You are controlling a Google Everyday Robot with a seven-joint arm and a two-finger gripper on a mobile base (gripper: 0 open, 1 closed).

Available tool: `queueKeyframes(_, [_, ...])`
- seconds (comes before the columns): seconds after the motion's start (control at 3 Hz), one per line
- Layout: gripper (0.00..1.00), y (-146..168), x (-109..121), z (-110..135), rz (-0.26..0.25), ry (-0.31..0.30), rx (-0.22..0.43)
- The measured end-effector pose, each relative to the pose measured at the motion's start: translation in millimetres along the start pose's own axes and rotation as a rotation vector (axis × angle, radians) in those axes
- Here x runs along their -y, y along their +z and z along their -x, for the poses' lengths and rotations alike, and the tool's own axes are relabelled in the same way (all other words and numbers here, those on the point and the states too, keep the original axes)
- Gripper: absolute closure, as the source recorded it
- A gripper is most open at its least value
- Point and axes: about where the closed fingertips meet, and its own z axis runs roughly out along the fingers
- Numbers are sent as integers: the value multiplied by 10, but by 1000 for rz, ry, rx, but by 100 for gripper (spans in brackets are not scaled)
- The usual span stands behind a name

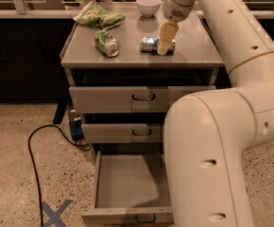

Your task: Place redbull can into bottom drawer

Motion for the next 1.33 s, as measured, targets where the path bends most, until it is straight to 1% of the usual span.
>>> queueKeyframes(0.33, [0,286,101,61,-4,29,28])
queueKeyframes(0.67, [0,558,142,-127,-4,112,15])
queueKeyframes(1.0, [0,559,142,-127,-4,112,15])
queueKeyframes(1.33, [0,636,121,-132,5,121,12])
